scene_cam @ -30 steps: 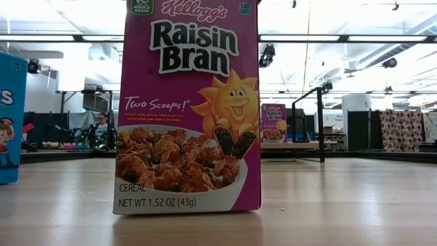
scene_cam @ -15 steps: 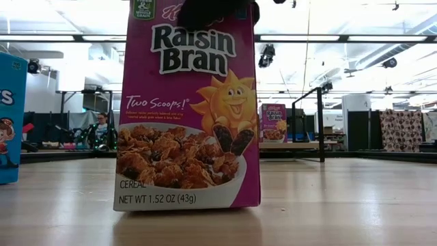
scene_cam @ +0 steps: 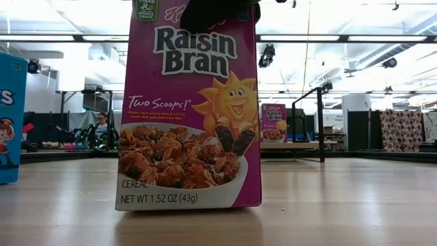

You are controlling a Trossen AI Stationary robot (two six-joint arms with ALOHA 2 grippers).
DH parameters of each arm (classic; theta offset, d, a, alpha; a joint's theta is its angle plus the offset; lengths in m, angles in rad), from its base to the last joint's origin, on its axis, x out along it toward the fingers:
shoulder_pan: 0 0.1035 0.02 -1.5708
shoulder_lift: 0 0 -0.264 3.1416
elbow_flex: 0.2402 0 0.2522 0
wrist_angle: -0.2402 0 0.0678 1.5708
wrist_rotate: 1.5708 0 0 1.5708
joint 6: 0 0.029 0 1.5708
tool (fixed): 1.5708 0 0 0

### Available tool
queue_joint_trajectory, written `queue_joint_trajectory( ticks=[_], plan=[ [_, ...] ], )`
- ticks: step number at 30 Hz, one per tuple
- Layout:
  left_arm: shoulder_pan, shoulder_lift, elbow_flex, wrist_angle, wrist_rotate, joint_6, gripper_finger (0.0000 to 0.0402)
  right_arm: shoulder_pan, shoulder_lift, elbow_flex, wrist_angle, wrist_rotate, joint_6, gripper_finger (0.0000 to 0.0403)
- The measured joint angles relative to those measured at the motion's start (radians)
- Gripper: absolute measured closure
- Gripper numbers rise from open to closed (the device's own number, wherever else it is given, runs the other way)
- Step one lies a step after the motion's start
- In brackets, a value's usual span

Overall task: Stack cereal on shelf
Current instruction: Put the bottom purple cereal box on the shelf aligned with the other purple cereal box

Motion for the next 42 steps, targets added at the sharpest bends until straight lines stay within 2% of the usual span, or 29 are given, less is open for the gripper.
queue_joint_trajectory(
  ticks=[27,37,42],
  plan=[
    [0.000,0.000,0.000,0.006,0.000,0.000,0.0169,0.000,-0.005,0.000,-0.001,0.000,-0.019,0.0195],
    [0.000,0.000,0.000,0.007,0.000,0.000,0.0169,0.000,-0.067,0.001,-0.019,-0.001,-0.048,0.0195],
    [0.000,0.000,0.000,0.008,0.000,0.000,0.0169,0.000,-0.074,0.001,-0.021,-0.067,-0.018,0.0195]
  ],
)
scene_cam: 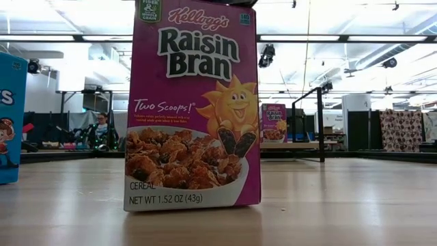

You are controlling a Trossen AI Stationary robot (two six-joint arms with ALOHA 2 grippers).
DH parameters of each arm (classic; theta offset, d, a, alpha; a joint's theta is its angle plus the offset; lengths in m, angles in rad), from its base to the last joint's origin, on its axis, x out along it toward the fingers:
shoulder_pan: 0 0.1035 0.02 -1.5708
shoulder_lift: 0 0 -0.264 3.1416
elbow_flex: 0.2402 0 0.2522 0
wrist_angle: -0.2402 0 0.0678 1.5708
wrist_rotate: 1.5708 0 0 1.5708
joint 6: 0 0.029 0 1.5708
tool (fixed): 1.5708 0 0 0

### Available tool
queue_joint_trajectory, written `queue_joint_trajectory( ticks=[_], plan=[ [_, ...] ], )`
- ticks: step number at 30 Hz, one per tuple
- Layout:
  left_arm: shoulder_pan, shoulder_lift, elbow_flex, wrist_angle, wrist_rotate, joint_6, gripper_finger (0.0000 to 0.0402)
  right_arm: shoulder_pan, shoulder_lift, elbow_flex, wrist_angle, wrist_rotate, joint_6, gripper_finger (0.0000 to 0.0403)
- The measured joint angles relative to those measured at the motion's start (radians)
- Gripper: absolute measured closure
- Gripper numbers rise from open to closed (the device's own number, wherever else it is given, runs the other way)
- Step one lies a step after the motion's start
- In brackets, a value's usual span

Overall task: Stack cereal on shelf
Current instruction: Put the bottom purple cereal box on the shelf aligned with the other purple cereal box

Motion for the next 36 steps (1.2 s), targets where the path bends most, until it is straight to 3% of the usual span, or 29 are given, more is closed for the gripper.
queue_joint_trajectory(
  ticks=[7,16,21,36],
  plan=[
    [0.000,0.000,0.000,0.006,0.000,0.000,0.0169,0.000,0.000,0.000,0.017,-0.003,0.019,0.0191],
    [0.000,0.000,0.000,0.006,0.000,0.000,0.0169,-0.004,0.027,0.000,0.026,0.000,0.012,0.0119],
    [0.000,0.000,0.000,0.006,0.000,0.000,0.0169,-0.016,0.070,-0.001,0.024,0.040,0.019,0.0103],
    [0.000,0.000,0.000,0.006,0.000,0.000,0.0169,-0.018,0.075,-0.001,0.025,-0.005,0.019,0.0188]
  ],
)
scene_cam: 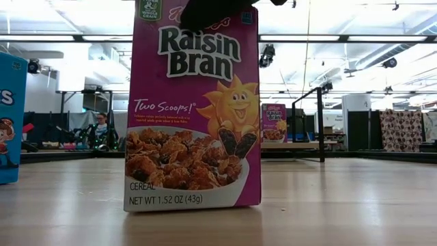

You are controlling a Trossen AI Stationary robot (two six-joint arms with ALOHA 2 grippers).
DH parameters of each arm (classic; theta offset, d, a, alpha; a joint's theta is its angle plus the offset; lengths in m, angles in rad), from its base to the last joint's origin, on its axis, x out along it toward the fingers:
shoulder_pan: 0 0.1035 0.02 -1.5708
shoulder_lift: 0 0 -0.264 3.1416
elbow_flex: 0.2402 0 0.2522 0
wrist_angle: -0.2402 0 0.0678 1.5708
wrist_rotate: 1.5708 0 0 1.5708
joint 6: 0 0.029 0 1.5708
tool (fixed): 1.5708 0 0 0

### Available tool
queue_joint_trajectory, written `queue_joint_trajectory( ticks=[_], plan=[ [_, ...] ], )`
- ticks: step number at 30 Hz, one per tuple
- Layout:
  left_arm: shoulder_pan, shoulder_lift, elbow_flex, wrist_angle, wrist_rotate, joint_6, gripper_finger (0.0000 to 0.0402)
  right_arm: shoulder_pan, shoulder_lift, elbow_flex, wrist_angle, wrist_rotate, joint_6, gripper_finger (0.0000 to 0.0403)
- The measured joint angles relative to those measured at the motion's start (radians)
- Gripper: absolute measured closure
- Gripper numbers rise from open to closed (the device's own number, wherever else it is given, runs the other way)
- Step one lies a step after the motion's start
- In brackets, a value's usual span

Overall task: Stack cereal on shelf
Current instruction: Put the bottom purple cereal box on the shelf aligned with the other purple cereal box

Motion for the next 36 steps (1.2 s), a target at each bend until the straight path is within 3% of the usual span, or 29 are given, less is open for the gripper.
queue_joint_trajectory(
  ticks=[14,23,28,36],
  plan=[
    [0.000,0.000,0.000,0.000,0.000,0.000,0.0169,0.000,0.000,0.000,0.000,0.000,0.001,0.0190],
    [0.000,0.000,0.000,0.000,0.000,0.000,0.0169,0.000,0.000,0.000,0.001,0.000,0.000,0.0230],
    [0.000,0.000,0.000,0.000,0.000,0.003,0.0169,0.000,-0.003,0.000,-0.004,-0.009,-0.011,0.0233],
    [0.001,0.000,0.000,0.000,0.000,0.003,0.0169,-0.008,-0.095,0.000,-0.111,-0.063,-0.082,0.0230]
  ],
)
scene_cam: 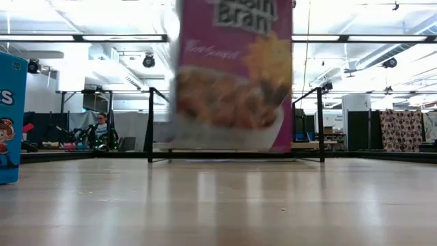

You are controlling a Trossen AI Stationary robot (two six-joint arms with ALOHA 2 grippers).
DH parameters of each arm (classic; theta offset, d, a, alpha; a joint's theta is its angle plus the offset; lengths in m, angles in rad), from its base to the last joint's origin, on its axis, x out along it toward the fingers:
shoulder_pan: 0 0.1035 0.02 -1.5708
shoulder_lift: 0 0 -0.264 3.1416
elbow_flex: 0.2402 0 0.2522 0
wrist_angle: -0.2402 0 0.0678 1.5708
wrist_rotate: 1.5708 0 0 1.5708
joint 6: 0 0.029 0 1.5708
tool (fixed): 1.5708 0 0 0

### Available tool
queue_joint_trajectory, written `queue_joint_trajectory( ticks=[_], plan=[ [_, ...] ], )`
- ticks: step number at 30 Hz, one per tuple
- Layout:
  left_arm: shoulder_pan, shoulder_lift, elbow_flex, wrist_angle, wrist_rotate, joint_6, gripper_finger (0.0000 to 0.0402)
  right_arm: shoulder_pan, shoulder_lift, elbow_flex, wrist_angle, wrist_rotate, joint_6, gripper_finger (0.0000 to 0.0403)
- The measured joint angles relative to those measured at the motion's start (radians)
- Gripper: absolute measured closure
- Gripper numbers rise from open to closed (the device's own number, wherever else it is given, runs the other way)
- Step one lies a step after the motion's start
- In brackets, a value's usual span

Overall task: Stack cereal on shelf
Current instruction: Put the bottom purple cereal box on the shelf aligned with the other purple cereal box

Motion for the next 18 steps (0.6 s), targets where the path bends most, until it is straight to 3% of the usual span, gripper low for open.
queue_joint_trajectory(
  ticks=[18],
  plan=[
    [0.009,0.000,0.000,0.021,-0.025,0.000,0.0169,-0.129,-0.374,-0.009,-0.397,0.014,-0.050,0.0247]
  ],
)
